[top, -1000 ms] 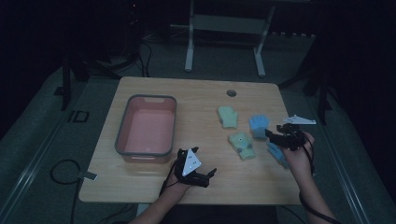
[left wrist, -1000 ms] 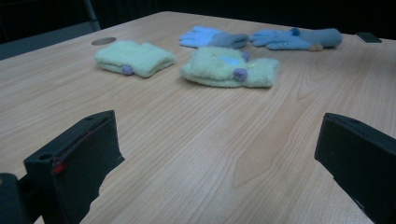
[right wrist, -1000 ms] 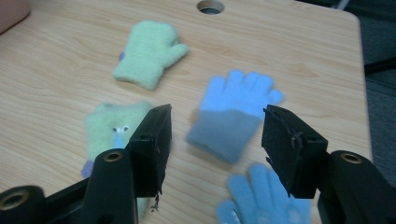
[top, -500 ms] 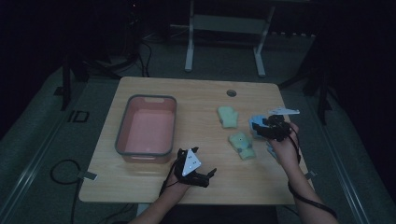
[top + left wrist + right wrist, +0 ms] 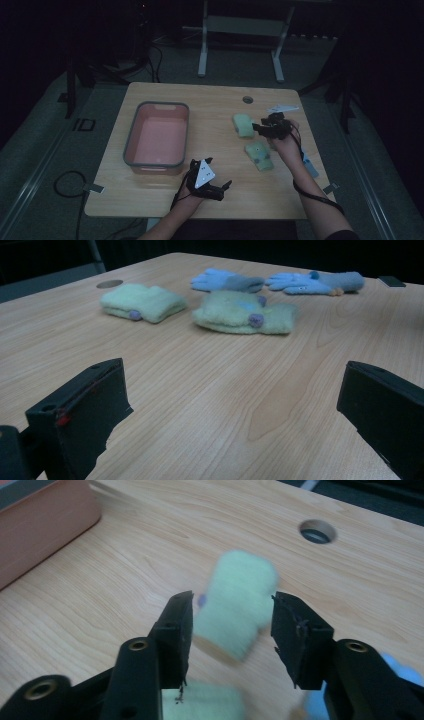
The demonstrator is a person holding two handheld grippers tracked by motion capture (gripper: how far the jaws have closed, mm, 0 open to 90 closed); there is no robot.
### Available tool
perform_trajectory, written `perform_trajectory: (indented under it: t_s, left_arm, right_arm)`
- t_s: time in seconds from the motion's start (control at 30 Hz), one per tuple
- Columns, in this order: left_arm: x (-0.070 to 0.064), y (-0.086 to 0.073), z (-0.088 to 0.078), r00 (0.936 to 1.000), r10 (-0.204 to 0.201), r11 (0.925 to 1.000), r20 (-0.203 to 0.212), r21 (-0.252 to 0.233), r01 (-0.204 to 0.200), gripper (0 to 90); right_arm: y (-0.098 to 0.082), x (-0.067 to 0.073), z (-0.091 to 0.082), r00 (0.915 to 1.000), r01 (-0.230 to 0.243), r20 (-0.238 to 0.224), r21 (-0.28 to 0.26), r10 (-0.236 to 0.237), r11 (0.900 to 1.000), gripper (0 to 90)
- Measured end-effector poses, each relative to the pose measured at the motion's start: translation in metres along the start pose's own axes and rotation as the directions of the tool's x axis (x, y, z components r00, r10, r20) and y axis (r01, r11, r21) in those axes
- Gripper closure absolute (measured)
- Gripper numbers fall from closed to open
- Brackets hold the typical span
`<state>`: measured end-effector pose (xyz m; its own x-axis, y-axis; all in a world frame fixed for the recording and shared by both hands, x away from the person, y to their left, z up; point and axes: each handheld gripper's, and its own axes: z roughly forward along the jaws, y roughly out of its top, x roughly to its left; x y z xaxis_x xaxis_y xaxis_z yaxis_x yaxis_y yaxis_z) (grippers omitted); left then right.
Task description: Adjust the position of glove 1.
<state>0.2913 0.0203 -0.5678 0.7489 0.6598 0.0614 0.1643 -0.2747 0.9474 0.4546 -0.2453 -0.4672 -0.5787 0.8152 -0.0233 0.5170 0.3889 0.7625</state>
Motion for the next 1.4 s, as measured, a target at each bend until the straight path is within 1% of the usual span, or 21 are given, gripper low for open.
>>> perform_trajectory:
  t_s: [0.03,0.1,0.13,0.27,0.33,0.43,0.53,0.67,0.8,0.87,0.9,0.97,1.0,1.03,1.07,1.17,1.23,1.33,1.4]
  left_arm:
    - [0.0,0.0,0.0,1.0,0.001,1.0,0.0,0.0,-0.001,0.3]
    - [0.0,0.0,0.0,1.0,0.001,1.0,-0.001,0.001,-0.001,0.3]
    - [-0.001,0.0,0.0,1.0,0.002,1.0,-0.002,0.001,-0.002,0.3]
    - [0.0,0.0,0.0,1.0,0.005,1.0,0.0,0.0,-0.005,0.3]
    - [0.0,0.0,0.0,1.0,0.004,1.0,0.001,0.001,-0.004,0.3]
    - [0.0,0.0,0.0,1.0,0.003,1.0,0.003,0.001,-0.003,0.3]
    - [0.0,0.0,0.0,1.0,0.0,1.0,0.005,0.001,0.0,0.3]
    - [0.0,0.0,0.0,1.0,-0.002,1.0,0.007,0.001,0.002,0.3]
    - [0.001,0.0,0.0,0.9999,-0.012,0.9999,0.011,-0.001,0.012,0.3]
    - [0.001,0.0,0.0,0.9999,-0.013,0.9999,0.011,-0.002,0.013,0.3]
    - [0.001,0.0,0.0,0.9999,-0.013,0.9999,0.011,-0.002,0.013,0.3]
    - [0.001,0.0,0.0,0.9999,-0.013,0.9999,0.01,-0.001,0.013,0.3]
    - [0.001,0.0,0.0,0.9999,-0.014,0.9999,0.009,-0.001,0.014,0.3]
    - [0.001,0.0,0.0,0.9998,-0.015,0.9999,0.009,-0.002,0.015,0.3]
    - [0.001,0.0,0.0,0.9998,-0.016,0.9999,0.008,-0.002,0.016,0.3]
    - [0.001,0.0,0.0,0.9998,-0.019,0.9998,0.008,-0.002,0.019,0.3]
    - [0.001,0.0,0.0,0.9998,-0.017,0.9998,0.007,-0.002,0.017,0.3]
    - [0.001,0.0,0.0,0.9998,-0.018,0.9998,0.006,-0.003,0.018,0.3]
    - [0.002,0.0,0.0,0.9998,-0.02,0.9998,0.006,-0.002,0.02,0.3]
  right_arm:
    - [0.002,0.001,0.005,1.0,0.008,-0.003,0.003,-0.008,1.0,52.1]
    - [0.005,0.002,0.013,0.9999,0.008,-0.013,0.013,-0.008,1.0,52.6]
    - [0.006,0.002,0.018,0.9999,0.01,-0.011,0.018,-0.01,1.0,53.9]
    - [0.011,0.0,0.035,0.9997,0.0,-0.025,0.047,0.002,0.999,57.0]
    - [0.013,-0.002,0.044,0.9998,0.004,-0.019,0.065,-0.003,0.998,58.5]
    - [0.015,-0.004,0.056,0.9999,0.009,-0.011,0.089,-0.008,0.996,58.5]
    - [0.015,-0.008,0.067,1.0,-0.002,-0.009,0.1,0.003,0.995,57.0]
    - [0.014,-0.013,0.081,0.9998,0.019,0.003,0.109,-0.019,0.994,55.9]
    - [0.014,-0.017,0.093,0.9997,0.023,-0.003,0.12,-0.023,0.993,56.0]
    - [0.013,-0.018,0.099,0.9995,0.033,-0.005,0.133,-0.032,0.991,56.4]
    - [0.011,-0.019,0.104,0.9993,0.034,-0.017,0.142,-0.032,0.989,55.9]
    - [0.009,-0.02,0.107,0.9992,0.04,-0.011,0.152,-0.039,0.988,55.0]
    - [0.006,-0.02,0.111,0.999,0.044,-0.003,0.173,-0.045,0.984,54.9]
    - [0.002,-0.021,0.115,0.9991,0.042,-0.013,0.186,-0.04,0.982,54.7]
    - [0.0,-0.021,0.116,0.9989,0.045,-0.017,0.172,-0.043,0.984,54.8]
    - [-0.001,-0.021,0.116,0.9987,0.05,-0.018,0.168,-0.048,0.985,56.3]
    - [0.0,-0.02,0.116,0.9973,0.073,-0.018,0.17,-0.071,0.983,57.6]
    - [-0.001,-0.019,0.117,0.9975,0.07,-0.023,0.17,-0.067,0.983,62.0]
    - [0.0,-0.019,0.117,0.998,0.059,-0.03,0.172,-0.055,0.983,68.4]
